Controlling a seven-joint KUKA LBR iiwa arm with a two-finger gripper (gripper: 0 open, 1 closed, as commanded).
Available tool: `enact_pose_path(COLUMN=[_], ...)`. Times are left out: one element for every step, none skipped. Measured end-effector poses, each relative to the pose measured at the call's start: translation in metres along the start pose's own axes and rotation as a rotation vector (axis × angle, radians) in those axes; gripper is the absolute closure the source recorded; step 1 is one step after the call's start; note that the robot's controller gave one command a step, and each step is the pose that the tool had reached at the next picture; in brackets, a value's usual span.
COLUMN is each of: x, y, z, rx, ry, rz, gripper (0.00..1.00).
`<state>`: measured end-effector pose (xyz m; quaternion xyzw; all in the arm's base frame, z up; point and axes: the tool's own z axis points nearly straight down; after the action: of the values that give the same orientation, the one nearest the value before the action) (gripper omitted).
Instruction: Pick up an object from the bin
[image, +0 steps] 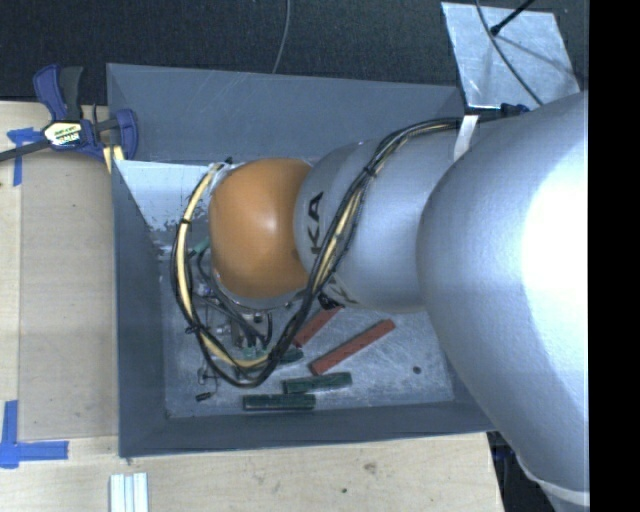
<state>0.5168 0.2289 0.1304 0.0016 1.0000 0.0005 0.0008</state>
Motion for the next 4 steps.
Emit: enact_pose_path(x=[-0.016, -0.021, -0.013, -0.031], y=[-0.021, -0.028, -0.056, -0.114], z=[0.015, 0.02, -0.016, 0.048], rx=[0.0, 0.0, -0.005, 0.003], ry=[0.002, 0.001, -0.015, 0.003], rz=[0.03, 0.041, -0.103, -0.161], gripper=[0.0, 0.0, 0.0, 0.0])
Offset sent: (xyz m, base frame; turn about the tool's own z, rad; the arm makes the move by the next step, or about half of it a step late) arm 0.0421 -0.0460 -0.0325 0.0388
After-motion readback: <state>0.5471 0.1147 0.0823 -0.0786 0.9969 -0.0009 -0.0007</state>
